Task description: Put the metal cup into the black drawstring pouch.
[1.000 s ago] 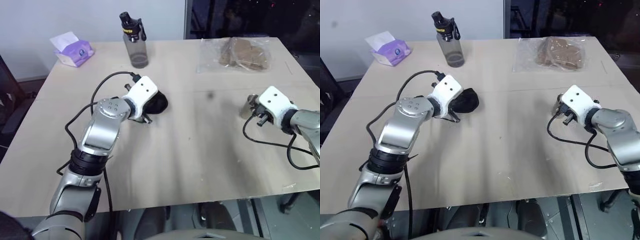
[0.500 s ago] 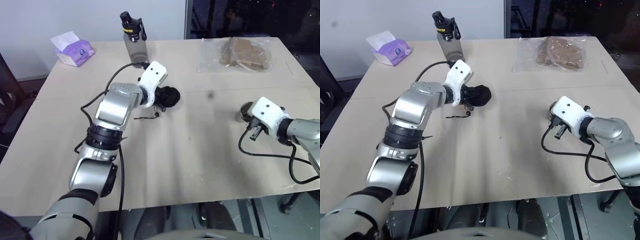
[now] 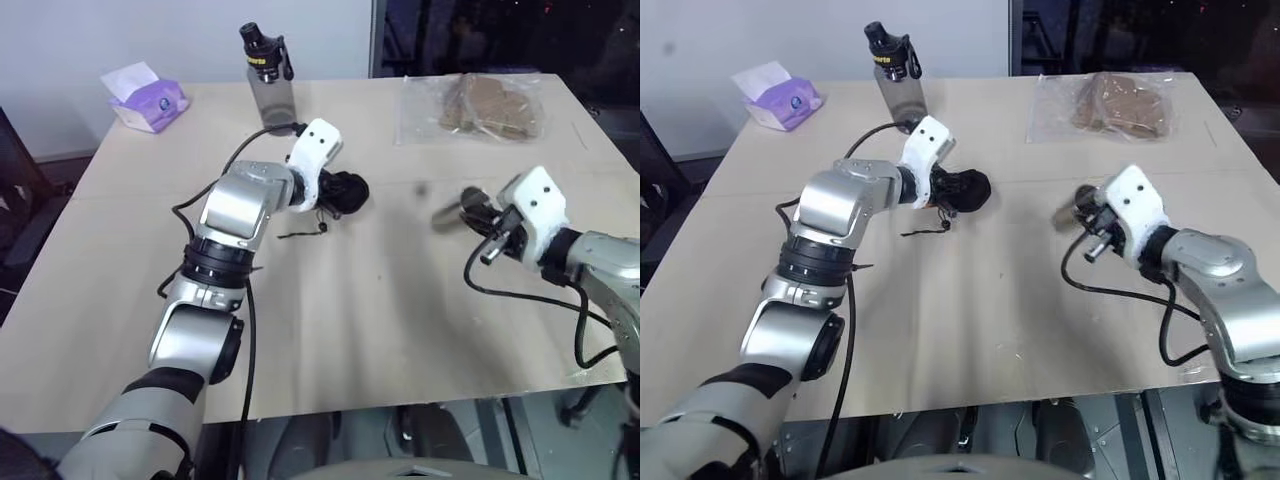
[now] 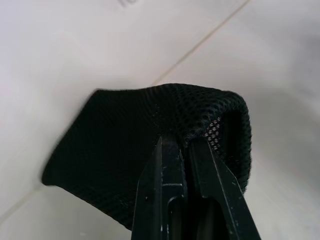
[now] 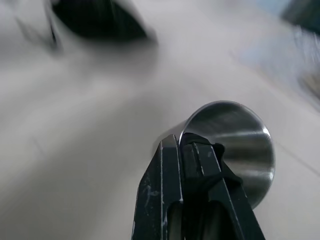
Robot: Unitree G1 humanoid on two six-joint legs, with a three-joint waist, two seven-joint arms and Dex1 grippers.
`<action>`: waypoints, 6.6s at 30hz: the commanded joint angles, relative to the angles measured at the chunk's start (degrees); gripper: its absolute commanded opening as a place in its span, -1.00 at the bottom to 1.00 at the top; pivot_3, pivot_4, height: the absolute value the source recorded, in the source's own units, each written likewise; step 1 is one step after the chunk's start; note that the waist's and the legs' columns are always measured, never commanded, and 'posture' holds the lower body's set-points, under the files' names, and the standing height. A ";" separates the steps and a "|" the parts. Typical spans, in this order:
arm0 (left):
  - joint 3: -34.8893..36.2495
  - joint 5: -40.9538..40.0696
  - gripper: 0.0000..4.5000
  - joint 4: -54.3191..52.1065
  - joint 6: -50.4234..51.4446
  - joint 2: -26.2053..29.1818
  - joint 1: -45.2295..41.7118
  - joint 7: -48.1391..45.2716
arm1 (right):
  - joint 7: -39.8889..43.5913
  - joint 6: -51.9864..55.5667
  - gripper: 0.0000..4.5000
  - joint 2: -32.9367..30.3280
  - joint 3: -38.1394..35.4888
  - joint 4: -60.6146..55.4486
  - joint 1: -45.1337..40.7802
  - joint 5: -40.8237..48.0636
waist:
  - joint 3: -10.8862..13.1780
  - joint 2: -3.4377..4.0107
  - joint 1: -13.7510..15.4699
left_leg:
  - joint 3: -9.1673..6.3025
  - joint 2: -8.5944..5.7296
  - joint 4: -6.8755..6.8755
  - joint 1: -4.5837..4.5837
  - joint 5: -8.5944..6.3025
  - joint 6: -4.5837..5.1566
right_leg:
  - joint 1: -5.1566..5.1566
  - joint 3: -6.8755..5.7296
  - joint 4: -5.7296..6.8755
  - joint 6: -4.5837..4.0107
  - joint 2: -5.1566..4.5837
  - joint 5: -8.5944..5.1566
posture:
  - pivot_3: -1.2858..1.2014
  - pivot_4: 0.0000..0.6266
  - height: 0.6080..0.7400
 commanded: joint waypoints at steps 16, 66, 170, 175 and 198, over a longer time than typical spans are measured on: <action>6.00 -7.22 -1.00 5.58 9.24 -7.12 -8.01 4.25 | -13.11 -13.47 -0.99 22.74 10.00 7.87 -0.61 -1.08 | -0.01 0.03 -0.29 | 0.03 -0.05 -0.05 -0.07 0.02 -0.03 | -0.27 0.17 0.12 -0.01 0.03 0.02 | 0.03 -0.52 1.00; 2.29 -11.78 -1.00 -1.71 14.02 0.03 -1.44 5.24 | -12.01 -6.19 0.22 14.71 3.05 3.88 8.88 7.06 | -0.02 0.05 -0.45 | 0.00 -0.05 -0.06 -0.02 0.01 -0.03 | -0.28 0.28 0.16 -0.02 0.04 0.02 | 0.03 -0.52 1.00; 13.67 -28.60 -1.00 -13.86 20.70 -5.84 2.19 4.44 | 7.70 -40.89 -0.98 19.30 21.30 44.52 -12.17 -15.78 | -0.02 0.08 -1.69 | -0.03 -0.02 -0.13 0.01 0.05 -0.13 | -0.43 0.55 0.22 -0.04 0.08 0.04 | 0.03 -0.52 1.00; 13.74 -26.60 -1.00 -11.71 17.18 -6.00 2.67 6.12 | 9.97 -41.21 -0.57 15.56 25.05 37.24 -10.07 -20.23 | -0.02 0.07 -1.21 | -0.11 -0.24 -0.11 -0.05 0.04 -0.13 | -0.47 0.53 0.21 -0.04 0.00 0.04 | 0.03 -0.52 1.00; 13.31 -23.87 -1.00 -4.86 4.82 -0.58 1.02 5.39 | -2.80 -2.25 0.97 18.23 7.93 12.59 3.07 3.78 | -0.02 0.07 -1.36 | -0.05 -0.22 -0.08 -0.12 0.03 -0.11 | -0.68 0.59 0.49 -0.04 0.02 0.04 | 0.03 -0.52 1.00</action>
